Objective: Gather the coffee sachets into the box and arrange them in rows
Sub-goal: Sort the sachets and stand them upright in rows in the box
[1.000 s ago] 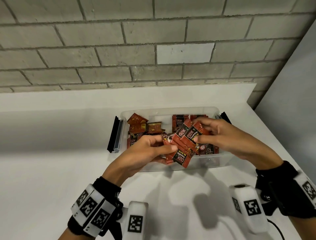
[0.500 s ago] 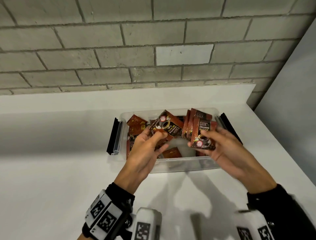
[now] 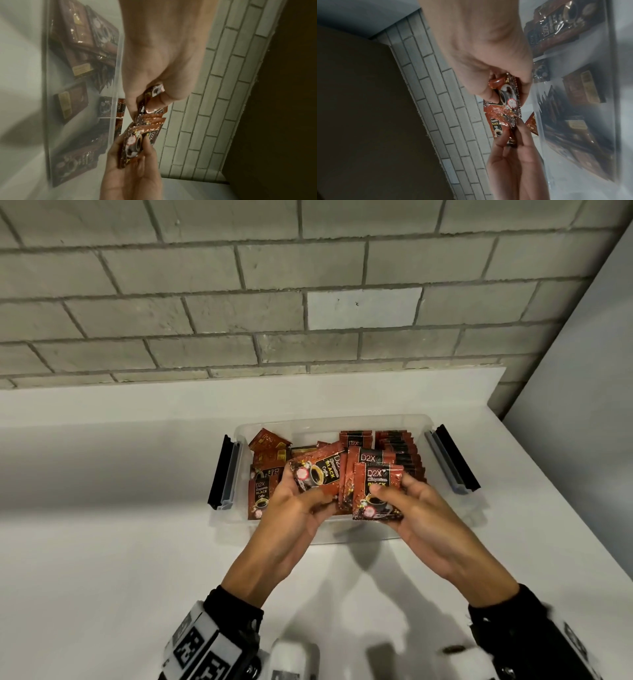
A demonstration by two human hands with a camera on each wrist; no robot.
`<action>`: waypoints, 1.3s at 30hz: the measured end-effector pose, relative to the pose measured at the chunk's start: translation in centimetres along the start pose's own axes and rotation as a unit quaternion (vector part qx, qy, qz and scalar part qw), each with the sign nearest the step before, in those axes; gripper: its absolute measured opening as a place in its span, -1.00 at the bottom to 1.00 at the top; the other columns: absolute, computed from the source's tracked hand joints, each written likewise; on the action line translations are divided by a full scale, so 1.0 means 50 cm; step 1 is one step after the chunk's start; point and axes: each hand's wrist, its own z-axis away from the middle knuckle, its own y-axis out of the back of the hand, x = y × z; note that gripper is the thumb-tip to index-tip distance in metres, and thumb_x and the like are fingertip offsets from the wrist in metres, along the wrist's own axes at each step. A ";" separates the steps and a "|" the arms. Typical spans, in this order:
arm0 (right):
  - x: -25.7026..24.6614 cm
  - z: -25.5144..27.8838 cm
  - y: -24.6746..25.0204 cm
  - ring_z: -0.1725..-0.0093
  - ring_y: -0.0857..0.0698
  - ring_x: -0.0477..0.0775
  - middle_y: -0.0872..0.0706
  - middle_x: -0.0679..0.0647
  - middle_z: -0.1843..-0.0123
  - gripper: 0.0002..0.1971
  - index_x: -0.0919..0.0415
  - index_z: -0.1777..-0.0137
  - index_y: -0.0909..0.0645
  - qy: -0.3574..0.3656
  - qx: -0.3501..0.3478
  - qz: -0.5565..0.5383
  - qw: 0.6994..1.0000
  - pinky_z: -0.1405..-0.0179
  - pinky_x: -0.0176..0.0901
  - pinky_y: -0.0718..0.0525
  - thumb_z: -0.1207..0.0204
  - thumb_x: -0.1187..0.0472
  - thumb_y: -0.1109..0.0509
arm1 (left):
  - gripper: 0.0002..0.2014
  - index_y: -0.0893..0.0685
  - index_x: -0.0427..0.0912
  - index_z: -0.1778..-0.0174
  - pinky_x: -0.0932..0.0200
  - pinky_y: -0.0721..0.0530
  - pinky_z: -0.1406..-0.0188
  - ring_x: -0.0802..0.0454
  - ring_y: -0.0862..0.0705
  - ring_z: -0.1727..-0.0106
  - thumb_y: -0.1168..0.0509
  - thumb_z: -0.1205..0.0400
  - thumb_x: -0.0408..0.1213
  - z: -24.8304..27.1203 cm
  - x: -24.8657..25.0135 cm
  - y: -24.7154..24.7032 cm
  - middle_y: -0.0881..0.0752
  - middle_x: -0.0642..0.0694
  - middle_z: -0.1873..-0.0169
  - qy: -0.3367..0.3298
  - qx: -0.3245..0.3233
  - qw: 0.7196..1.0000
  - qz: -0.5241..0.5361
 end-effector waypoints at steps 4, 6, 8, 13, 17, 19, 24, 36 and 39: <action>-0.001 0.007 -0.006 -0.15 -0.74 -0.10 -0.82 -0.05 -0.07 -0.79 0.07 -0.15 -0.67 0.010 -0.004 0.051 0.999 -0.33 -0.10 -0.54 -0.59 0.30 -0.34 | -0.73 -0.48 -0.26 -0.22 0.01 -0.54 -0.31 -0.05 -0.61 -0.14 -0.07 -0.64 -0.54 0.009 -0.004 -0.013 -0.65 -0.24 -0.12 0.008 -0.007 1.000 -0.003; -0.004 0.010 -0.007 -0.14 -0.73 -0.16 -0.82 -0.09 -0.06 -0.79 0.05 -0.16 -0.66 0.015 -0.014 0.054 0.998 -0.29 -0.15 -0.53 -0.59 0.28 -0.33 | -0.79 -0.55 -0.24 -0.17 -0.01 -0.46 -0.38 -0.02 -0.58 -0.24 -0.08 -0.71 -0.32 0.013 -0.007 -0.022 -0.65 -0.18 -0.19 -0.001 -0.016 0.999 -0.050; -0.010 0.010 -0.004 -0.10 -0.75 -0.17 -0.83 -0.08 -0.04 -0.80 0.06 -0.14 -0.66 0.026 -0.012 0.046 0.999 -0.26 -0.18 -0.54 -0.60 0.31 -0.32 | -0.63 -0.60 -0.13 -0.26 0.02 -0.47 -0.39 0.08 -0.61 -0.33 -0.09 -0.70 0.00 0.011 -0.011 -0.023 -0.70 -0.04 -0.25 -0.002 -0.019 0.996 -0.086; -0.024 0.010 0.005 -0.16 -0.74 -0.06 -0.82 -0.01 -0.06 -0.81 0.09 -0.11 -0.67 0.036 0.007 0.034 0.999 -0.40 -0.01 -0.53 -0.59 0.32 -0.32 | -0.53 -0.60 -0.19 -0.33 -0.08 -0.53 -0.38 0.04 -0.66 -0.28 -0.31 -0.60 0.04 0.001 -0.021 -0.014 -0.72 -0.12 -0.24 -0.005 0.010 0.994 -0.105; -0.021 0.010 0.009 -0.22 -0.72 0.03 -0.82 0.03 -0.08 -0.82 0.09 -0.09 -0.69 0.016 0.008 0.007 1.000 -0.41 0.07 -0.53 -0.59 0.32 -0.32 | -0.69 -0.57 -0.22 -0.36 0.02 -0.62 -0.22 0.04 -0.70 -0.12 -0.15 -0.70 -0.39 0.013 -0.014 -0.031 -0.75 -0.17 -0.14 -0.027 -0.016 0.999 -0.041; -0.018 0.010 0.009 -0.24 -0.71 0.10 -0.81 0.08 -0.10 -0.82 0.12 -0.08 -0.69 0.007 -0.001 0.008 1.000 -0.38 0.09 -0.55 -0.59 0.33 -0.32 | -0.65 -0.56 -0.22 -0.37 0.05 -0.63 -0.23 0.00 -0.68 -0.13 -0.09 -0.69 -0.51 0.017 -0.017 -0.029 -0.74 -0.20 -0.15 -0.041 -0.034 0.997 -0.048; -0.019 0.007 0.005 -0.27 -0.69 0.06 -0.80 0.05 -0.13 -0.79 0.07 -0.14 -0.67 0.023 -0.007 0.031 0.999 -0.40 0.08 -0.53 -0.60 0.31 -0.31 | -0.49 -0.55 -0.17 -0.37 0.01 -0.55 -0.37 -0.03 -0.64 -0.18 -0.07 -0.58 -0.68 0.031 -0.018 -0.029 -0.72 -0.24 -0.15 -0.046 -0.075 0.994 -0.065; 0.008 0.019 -0.017 -0.67 0.04 -0.13 -0.12 -0.09 -0.68 -0.50 0.04 -0.64 -0.12 0.128 -0.006 0.474 0.871 -0.66 -0.09 -0.02 -0.71 0.10 -0.05 | -0.57 -0.33 -0.01 -0.45 0.42 -0.63 -0.01 0.11 -0.60 -0.28 -0.16 -0.70 -0.47 0.032 -0.054 -0.038 -0.47 -0.19 -0.34 -0.100 -0.107 0.950 -0.275; 0.012 0.042 -0.013 -0.57 -0.32 -0.18 -0.32 -0.20 -0.59 -0.39 -0.23 -0.64 0.05 0.174 -0.020 0.402 0.899 -0.50 -0.27 -0.38 -0.69 0.15 -0.13 | -0.57 -0.27 -0.01 -0.46 0.41 -0.62 -0.07 0.29 -0.62 -0.23 -0.12 -0.72 -0.45 0.048 -0.059 -0.039 -0.56 -0.08 -0.30 -0.101 -0.131 0.953 -0.255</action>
